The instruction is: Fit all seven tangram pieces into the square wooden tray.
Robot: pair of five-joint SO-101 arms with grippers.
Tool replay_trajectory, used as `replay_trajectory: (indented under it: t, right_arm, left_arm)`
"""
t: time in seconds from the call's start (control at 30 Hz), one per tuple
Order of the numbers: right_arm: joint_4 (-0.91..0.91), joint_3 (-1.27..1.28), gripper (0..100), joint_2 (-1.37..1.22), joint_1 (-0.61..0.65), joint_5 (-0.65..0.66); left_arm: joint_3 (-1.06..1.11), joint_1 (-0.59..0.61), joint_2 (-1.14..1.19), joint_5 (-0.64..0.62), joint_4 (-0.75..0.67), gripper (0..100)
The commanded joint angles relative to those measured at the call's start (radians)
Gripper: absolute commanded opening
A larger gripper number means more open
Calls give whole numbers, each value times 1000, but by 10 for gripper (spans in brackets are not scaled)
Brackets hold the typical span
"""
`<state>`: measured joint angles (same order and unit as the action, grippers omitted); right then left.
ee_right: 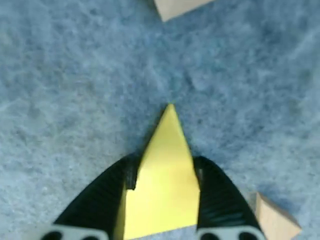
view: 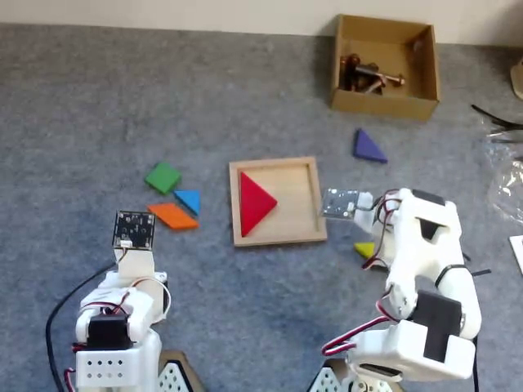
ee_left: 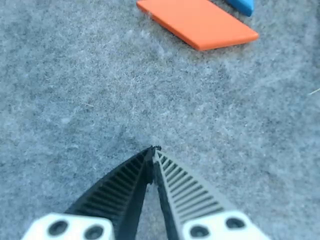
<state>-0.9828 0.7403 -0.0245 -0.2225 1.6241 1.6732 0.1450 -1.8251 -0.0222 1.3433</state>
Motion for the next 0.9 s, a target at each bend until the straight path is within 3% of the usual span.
replay_trajectory:
  t: [0.0,0.17,0.33,0.63,0.87]
  right_arm:
    - [-18,44,40,-22,-8,-14]
    - [-18,41,40,-22,35,-155]
    - [-15,41,45,-21,59,-204]
    - [-18,-137,45,-21,68,-620]
    - [-19,-219,46,-21,70,-769]
  left_arm:
    - [22,12,-5,6,8,7]
    - [22,12,-5,6,8,7]
    - [22,12,-5,6,8,7]
    - [22,12,-5,6,8,7]
    - [22,12,-5,6,8,7]
